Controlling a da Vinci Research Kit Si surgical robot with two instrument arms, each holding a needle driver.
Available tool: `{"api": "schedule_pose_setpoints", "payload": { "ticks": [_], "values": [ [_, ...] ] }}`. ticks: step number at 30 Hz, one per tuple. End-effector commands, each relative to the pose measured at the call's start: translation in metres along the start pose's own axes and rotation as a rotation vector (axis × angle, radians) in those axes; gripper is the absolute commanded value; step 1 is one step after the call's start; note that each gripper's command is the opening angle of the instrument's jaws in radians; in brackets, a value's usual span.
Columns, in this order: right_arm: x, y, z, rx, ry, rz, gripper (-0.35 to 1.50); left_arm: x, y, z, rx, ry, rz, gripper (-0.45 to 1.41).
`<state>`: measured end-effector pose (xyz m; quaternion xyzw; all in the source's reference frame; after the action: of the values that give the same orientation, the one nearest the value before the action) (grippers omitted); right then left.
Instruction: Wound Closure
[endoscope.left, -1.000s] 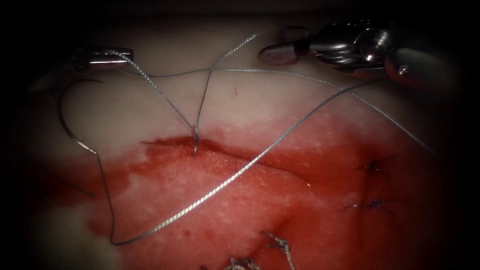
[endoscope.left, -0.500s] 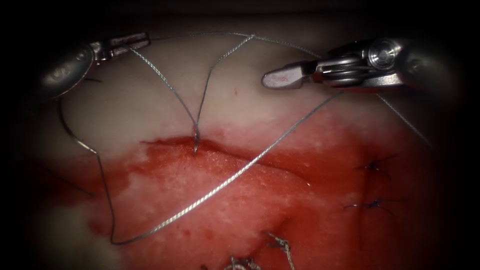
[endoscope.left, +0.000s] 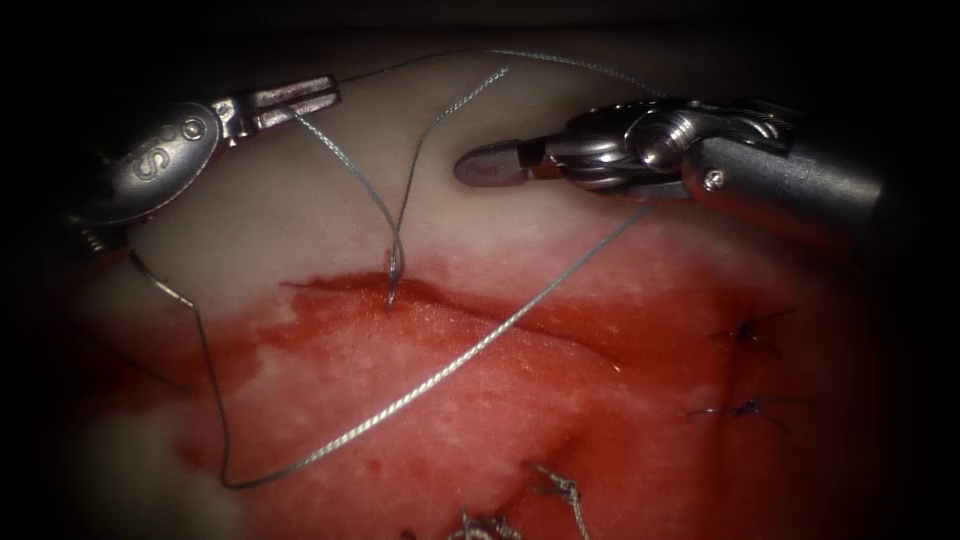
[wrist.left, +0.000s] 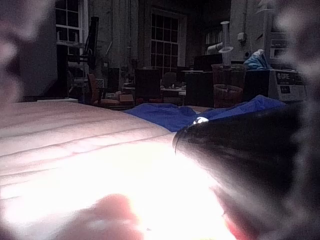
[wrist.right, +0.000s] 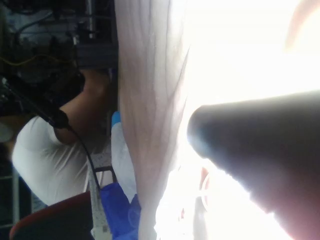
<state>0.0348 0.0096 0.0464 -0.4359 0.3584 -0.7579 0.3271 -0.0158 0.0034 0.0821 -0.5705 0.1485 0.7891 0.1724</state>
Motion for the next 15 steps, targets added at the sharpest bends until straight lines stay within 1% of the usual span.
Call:
{"api": "schedule_pose_setpoints", "payload": {
  "ticks": [1, 4, 8, 15],
  "values": [
    [-0.0008, -0.0002, 0.0015, -0.058, -0.032, -0.047, -0.35, 0.0009, -0.0012, 0.0004, 0.004, 0.009, 0.004, -0.45],
    [-0.0005, -0.0004, 0.0034, -0.135, -0.052, -0.109, -0.35, 0.0007, -0.0013, 0.0005, 0.002, 0.007, 0.001, -0.45],
    [-0.0007, 0.0001, 0.005, -0.226, -0.073, -0.108, -0.35, 0.0004, -0.0014, 0.0004, -0.007, 0.0, 0.003, -0.45],
    [-0.0009, 0.0006, 0.0048, -0.212, -0.087, -0.133, -0.35, 0.0001, -0.0015, 0.0003, -0.018, -0.007, 0.005, -0.45]
  ]
}}
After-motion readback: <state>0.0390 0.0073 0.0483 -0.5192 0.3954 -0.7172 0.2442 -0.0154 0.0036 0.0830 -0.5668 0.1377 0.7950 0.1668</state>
